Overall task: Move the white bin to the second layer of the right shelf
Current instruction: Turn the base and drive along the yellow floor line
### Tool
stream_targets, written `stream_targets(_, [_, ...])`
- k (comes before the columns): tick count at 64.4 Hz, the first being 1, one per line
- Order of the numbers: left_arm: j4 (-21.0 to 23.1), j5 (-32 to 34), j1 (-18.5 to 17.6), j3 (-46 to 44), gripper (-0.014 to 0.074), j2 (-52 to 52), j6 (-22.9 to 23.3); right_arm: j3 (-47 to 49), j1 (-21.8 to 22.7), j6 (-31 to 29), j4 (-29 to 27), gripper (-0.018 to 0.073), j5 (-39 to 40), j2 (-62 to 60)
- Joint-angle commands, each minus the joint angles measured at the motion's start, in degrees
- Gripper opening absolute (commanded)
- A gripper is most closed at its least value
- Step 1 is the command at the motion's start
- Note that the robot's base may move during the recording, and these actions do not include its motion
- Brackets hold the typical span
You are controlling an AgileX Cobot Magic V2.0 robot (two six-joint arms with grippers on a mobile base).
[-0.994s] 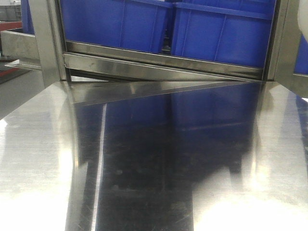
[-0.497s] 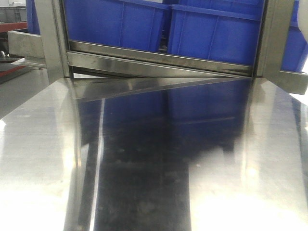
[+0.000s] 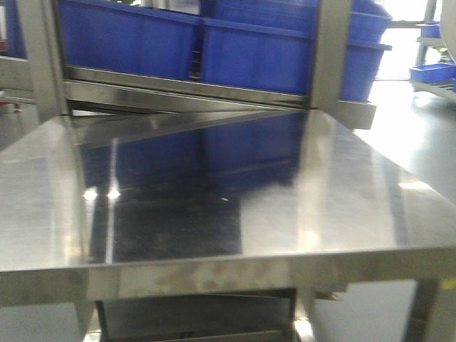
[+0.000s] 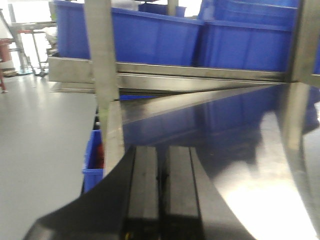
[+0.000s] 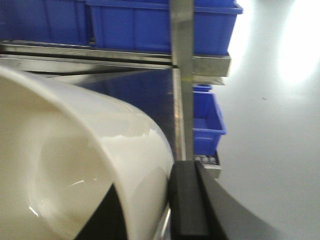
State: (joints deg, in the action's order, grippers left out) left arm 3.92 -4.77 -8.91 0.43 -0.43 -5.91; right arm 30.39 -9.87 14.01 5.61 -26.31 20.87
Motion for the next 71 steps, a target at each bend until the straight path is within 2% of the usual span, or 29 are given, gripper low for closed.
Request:
stream_targets(1, [0.31,4.77,-0.3,2.11,0.0085,-0.8,0.2,1.72,0.35,-0.34,0.09,0.0057,6.37,0.41])
stream_targets(71, [0.31,4.77,-0.3,2.11,0.0085,-0.8,0.2,1.67,0.35,-0.34,0.09,0.0057,6.37,0.53])
